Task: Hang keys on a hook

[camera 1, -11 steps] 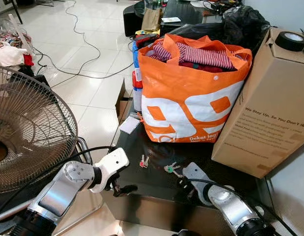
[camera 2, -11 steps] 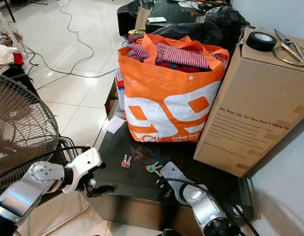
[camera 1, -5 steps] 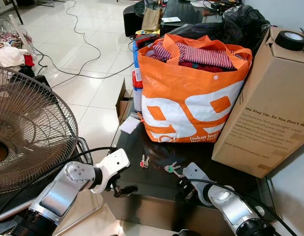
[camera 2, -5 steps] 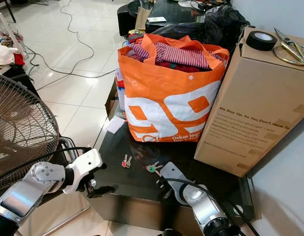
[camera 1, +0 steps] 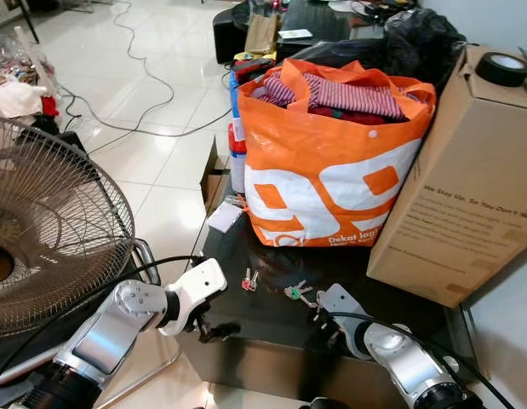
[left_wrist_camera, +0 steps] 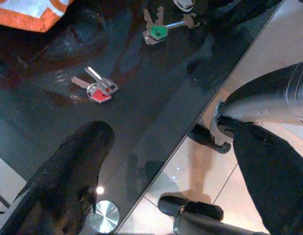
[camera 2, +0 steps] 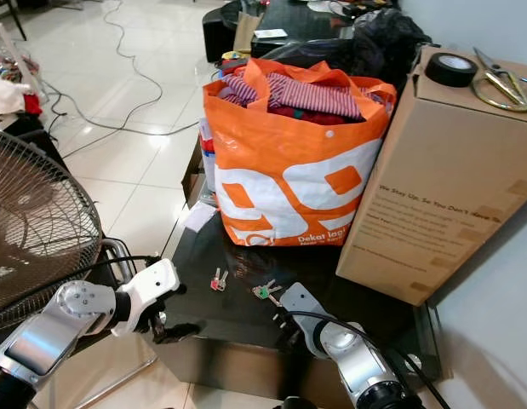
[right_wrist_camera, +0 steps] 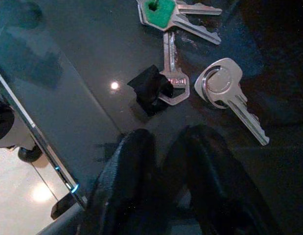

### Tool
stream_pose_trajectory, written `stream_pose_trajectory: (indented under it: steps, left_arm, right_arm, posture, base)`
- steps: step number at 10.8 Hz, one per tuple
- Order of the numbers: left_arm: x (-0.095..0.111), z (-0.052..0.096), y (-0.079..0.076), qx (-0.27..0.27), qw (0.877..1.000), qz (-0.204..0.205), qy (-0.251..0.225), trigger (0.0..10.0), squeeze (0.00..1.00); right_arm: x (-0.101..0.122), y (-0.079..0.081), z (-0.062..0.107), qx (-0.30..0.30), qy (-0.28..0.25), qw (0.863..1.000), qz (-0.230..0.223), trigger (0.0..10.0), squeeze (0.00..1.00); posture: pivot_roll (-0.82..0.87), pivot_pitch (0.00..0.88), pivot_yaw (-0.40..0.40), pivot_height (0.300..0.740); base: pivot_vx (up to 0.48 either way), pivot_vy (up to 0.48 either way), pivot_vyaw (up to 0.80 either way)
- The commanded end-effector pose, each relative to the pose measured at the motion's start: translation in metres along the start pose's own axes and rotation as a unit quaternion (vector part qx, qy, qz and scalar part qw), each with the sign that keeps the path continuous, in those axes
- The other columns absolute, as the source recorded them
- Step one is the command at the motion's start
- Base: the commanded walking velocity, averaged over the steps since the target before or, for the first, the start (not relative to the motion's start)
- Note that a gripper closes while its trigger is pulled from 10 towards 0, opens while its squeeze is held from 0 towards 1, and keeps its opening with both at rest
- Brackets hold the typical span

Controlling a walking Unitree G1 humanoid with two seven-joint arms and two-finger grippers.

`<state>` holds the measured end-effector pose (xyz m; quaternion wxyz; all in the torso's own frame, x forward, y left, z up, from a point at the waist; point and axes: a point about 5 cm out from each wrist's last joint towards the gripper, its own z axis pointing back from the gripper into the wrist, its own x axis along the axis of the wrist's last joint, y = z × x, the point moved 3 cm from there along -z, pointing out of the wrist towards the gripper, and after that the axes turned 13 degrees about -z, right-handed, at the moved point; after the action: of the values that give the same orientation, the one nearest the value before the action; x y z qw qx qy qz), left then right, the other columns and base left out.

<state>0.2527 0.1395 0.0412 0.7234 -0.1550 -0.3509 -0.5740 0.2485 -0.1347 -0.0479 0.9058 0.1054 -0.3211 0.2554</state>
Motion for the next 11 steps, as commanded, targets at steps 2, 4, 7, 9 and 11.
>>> stream_pose_trajectory:
  steps: [2,4,7,9,11]
  left_arm:
    - [0.0033,-0.0011,0.0025,-0.002,1.000,-0.011,0.000,10.0,0.00]
    - [0.0042,-0.0015,0.0026,-0.004,1.000,-0.012,-0.001,10.0,0.00]
    - [0.0059,-0.0022,0.0039,-0.003,1.000,-0.012,-0.003,10.0,0.00]
    - [0.0063,-0.0020,0.0037,-0.003,1.000,-0.012,-0.003,10.0,0.00]
    - [0.0063,-0.0012,0.0042,-0.001,1.000,-0.011,-0.003,10.0,0.00]
  right_arm:
    - [-0.0009,0.0021,-0.0052,-0.016,0.012,1.000,-0.003,10.0,0.00]
    - [-0.0013,-0.0019,-0.0058,-0.028,0.016,0.999,-0.009,3.6,0.00]
    - [-0.0010,-0.0011,-0.0061,-0.019,0.012,0.999,-0.024,0.0,0.00]
    - [0.0005,0.0018,-0.0071,-0.011,0.007,0.999,-0.029,0.0,0.00]
    - [0.0040,0.0011,-0.0082,-0.012,0.002,0.999,-0.036,0.0,0.00]
  posture:
    - [-0.17,0.000,0.037,0.740]
    - [-0.17,0.000,0.039,0.740]
    - [-0.17,0.000,0.038,0.740]
    - [-0.17,0.000,0.035,0.740]
    - [-0.17,0.000,0.029,0.740]
  base:
    - [0.000,0.000,0.00]
    - [0.000,0.000,0.00]
    - [0.000,0.000,0.00]
    - [0.000,0.000,0.00]
    - [0.000,0.000,0.00]
